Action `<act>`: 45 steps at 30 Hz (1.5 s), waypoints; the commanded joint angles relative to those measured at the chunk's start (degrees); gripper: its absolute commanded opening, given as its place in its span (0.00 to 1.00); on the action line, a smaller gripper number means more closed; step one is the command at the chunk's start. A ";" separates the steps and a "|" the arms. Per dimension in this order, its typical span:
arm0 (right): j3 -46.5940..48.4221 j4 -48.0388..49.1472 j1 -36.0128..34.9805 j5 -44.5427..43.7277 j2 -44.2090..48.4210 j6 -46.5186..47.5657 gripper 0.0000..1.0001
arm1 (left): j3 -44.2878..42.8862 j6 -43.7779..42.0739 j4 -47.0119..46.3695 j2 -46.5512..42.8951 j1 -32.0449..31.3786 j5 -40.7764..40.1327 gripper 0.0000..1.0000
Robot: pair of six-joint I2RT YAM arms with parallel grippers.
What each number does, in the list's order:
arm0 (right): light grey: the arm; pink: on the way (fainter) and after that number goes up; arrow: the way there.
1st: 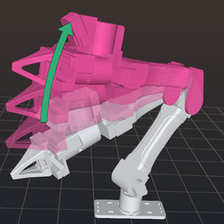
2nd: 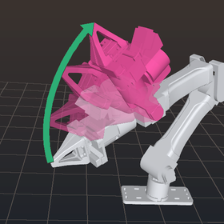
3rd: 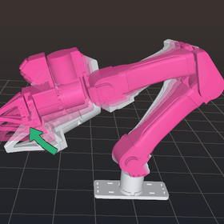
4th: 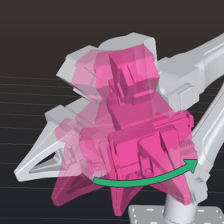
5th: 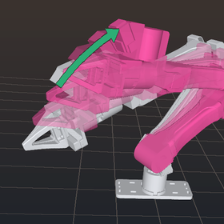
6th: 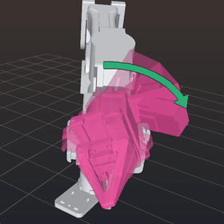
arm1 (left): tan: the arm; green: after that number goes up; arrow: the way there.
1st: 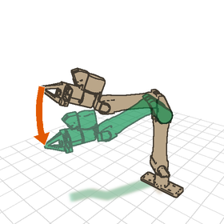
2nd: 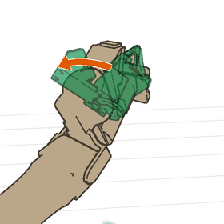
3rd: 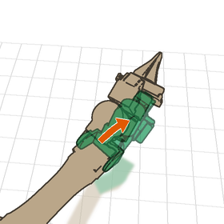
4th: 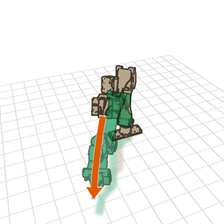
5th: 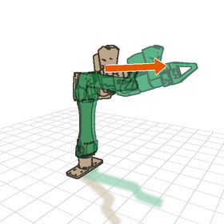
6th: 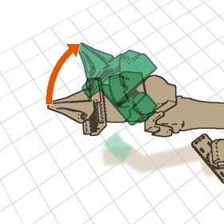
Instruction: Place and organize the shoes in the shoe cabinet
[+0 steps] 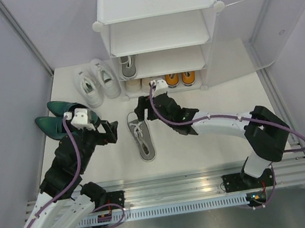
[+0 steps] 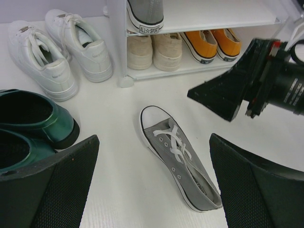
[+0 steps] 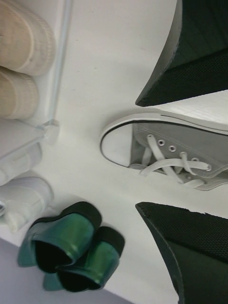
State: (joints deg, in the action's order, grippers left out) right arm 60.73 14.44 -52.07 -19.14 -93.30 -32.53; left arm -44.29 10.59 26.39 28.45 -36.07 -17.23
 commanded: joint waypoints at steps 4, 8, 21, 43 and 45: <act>-0.61 -7.75 -4.79 -1.78 -1.53 0.89 0.87 | -0.09 -1.54 -2.22 0.29 -0.14 -2.19 1.00; -0.79 -8.37 -8.47 -1.34 -3.38 0.54 0.87 | -0.09 -1.54 -2.31 0.21 -0.14 -1.66 1.00; 4.31 -19.89 -15.86 -11.71 -10.32 -3.24 0.85 | -0.36 -1.36 -2.22 -0.94 -0.14 -0.25 1.00; 13.71 -24.90 -13.23 -11.98 -17.09 -3.06 0.17 | -0.62 -1.89 -1.78 -1.02 -0.14 0.71 1.00; 13.63 -25.07 -12.09 -11.54 -16.83 -2.89 0.06 | -0.71 -1.89 -1.96 -1.03 -0.14 0.80 1.00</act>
State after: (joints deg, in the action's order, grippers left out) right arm 72.58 -10.20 -66.39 -29.56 -109.80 -34.96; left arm -44.29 10.59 26.46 27.75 -36.07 -17.52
